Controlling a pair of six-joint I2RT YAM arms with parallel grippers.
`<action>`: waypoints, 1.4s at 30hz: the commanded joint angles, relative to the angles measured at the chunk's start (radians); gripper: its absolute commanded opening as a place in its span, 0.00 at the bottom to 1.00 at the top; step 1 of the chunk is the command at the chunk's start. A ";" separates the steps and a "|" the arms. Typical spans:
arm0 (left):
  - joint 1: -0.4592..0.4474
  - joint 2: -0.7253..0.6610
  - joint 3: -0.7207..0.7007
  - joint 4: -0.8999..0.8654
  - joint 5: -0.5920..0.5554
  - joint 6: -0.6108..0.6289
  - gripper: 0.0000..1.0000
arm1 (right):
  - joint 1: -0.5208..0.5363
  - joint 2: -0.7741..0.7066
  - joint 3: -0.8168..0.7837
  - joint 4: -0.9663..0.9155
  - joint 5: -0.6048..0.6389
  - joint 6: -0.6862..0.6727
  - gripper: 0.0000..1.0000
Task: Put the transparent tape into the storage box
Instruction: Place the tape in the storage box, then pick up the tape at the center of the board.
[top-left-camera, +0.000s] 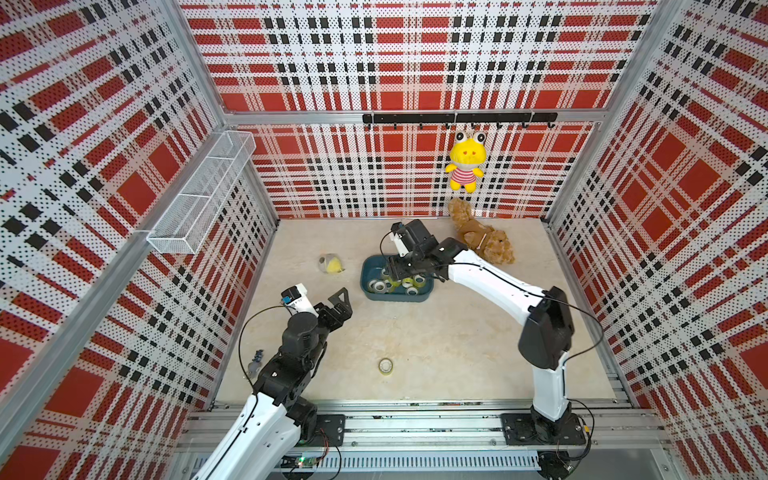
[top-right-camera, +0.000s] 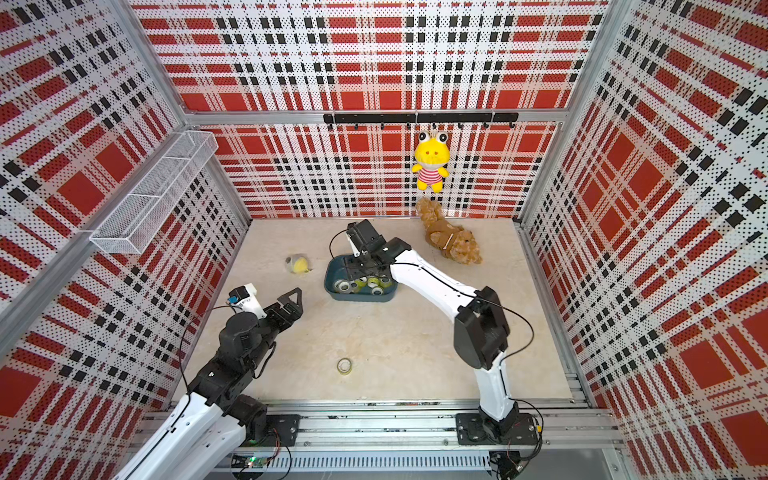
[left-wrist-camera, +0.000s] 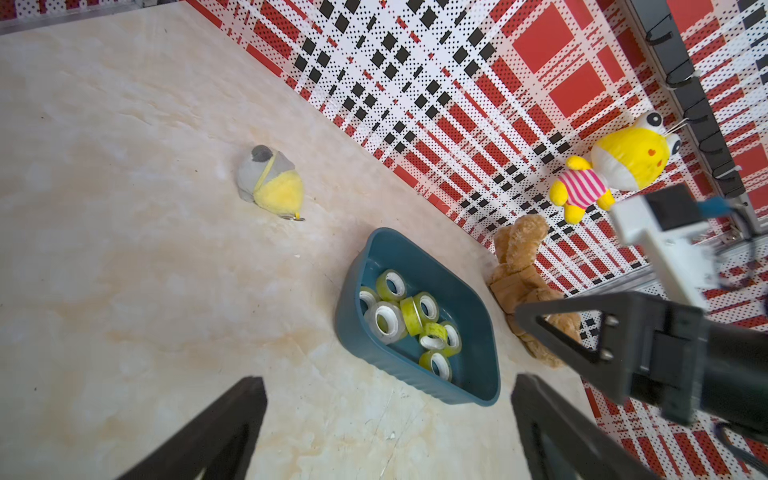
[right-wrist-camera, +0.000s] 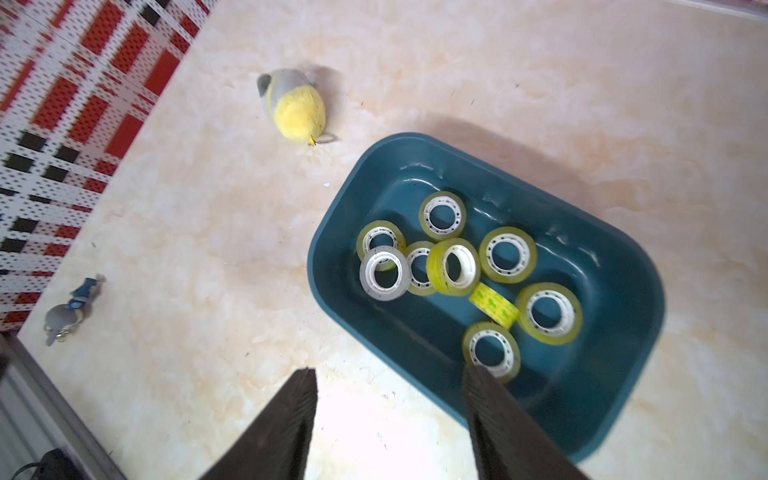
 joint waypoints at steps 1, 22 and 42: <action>0.004 0.029 0.006 0.023 0.034 -0.008 0.99 | 0.010 -0.112 -0.175 0.070 -0.019 0.032 0.63; -0.049 0.053 0.043 0.006 -0.032 0.010 0.99 | 0.364 -0.078 -0.588 0.198 -0.009 0.160 0.62; -0.012 0.011 0.073 -0.068 -0.035 0.042 0.99 | 0.404 0.086 -0.430 -0.078 0.258 0.203 0.63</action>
